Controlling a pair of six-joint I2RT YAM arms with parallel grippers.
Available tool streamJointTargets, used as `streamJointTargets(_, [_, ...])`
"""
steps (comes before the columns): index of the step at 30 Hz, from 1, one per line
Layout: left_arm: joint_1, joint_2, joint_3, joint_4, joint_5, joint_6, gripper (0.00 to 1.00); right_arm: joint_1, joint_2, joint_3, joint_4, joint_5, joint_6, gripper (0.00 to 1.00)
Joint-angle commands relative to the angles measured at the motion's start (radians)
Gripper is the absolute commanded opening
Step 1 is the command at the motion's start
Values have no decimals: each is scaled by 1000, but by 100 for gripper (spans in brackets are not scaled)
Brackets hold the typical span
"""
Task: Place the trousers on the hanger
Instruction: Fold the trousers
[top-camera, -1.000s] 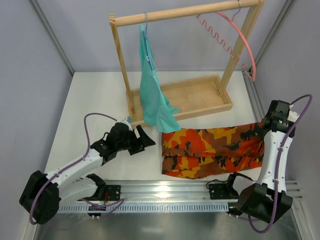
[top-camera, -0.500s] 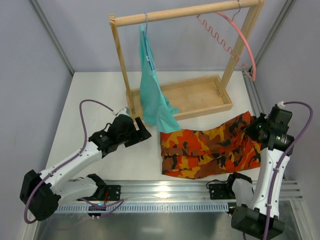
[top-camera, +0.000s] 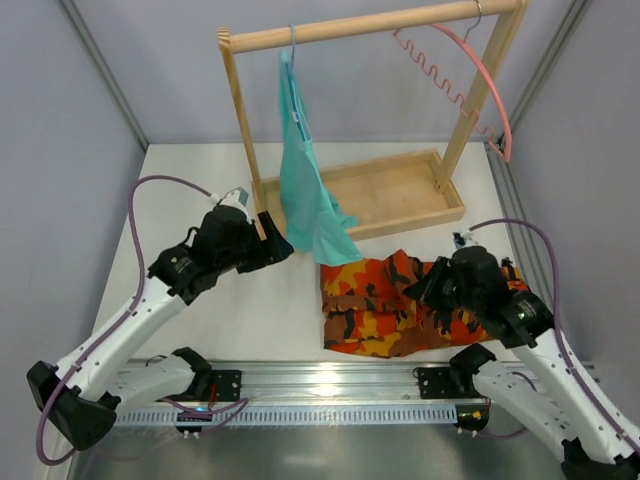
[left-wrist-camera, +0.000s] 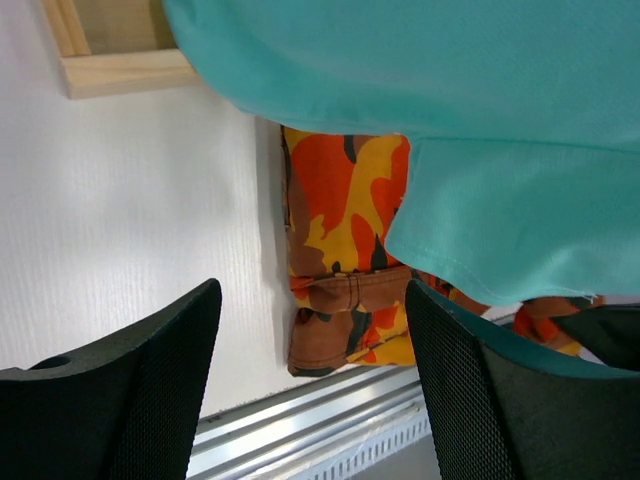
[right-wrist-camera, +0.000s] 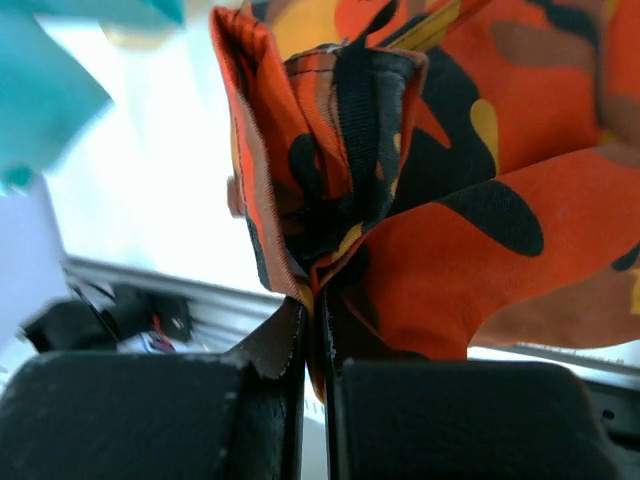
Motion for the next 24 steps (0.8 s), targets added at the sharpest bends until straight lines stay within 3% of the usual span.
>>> streamJointTargets(1, [3, -44, 1, 1, 122, 41, 74, 207, 58, -43, 77, 197, 157, 4])
streamJointTargets(6, [3, -120, -131, 62, 210, 29, 73, 583, 166, -61, 250, 395, 284, 4])
streamJointTargets(12, [0, -205, -318, 209, 320, -104, 73, 838, 404, 54, 460, 565, 315, 4])
streamJointTargets(17, [-4, -245, -413, 379, 406, -196, 77, 888, 562, 184, 575, 596, 278, 4])
streamJointTargets(24, [-4, -318, -464, 428, 385, -261, 80, 903, 730, 290, 654, 553, 257, 4])
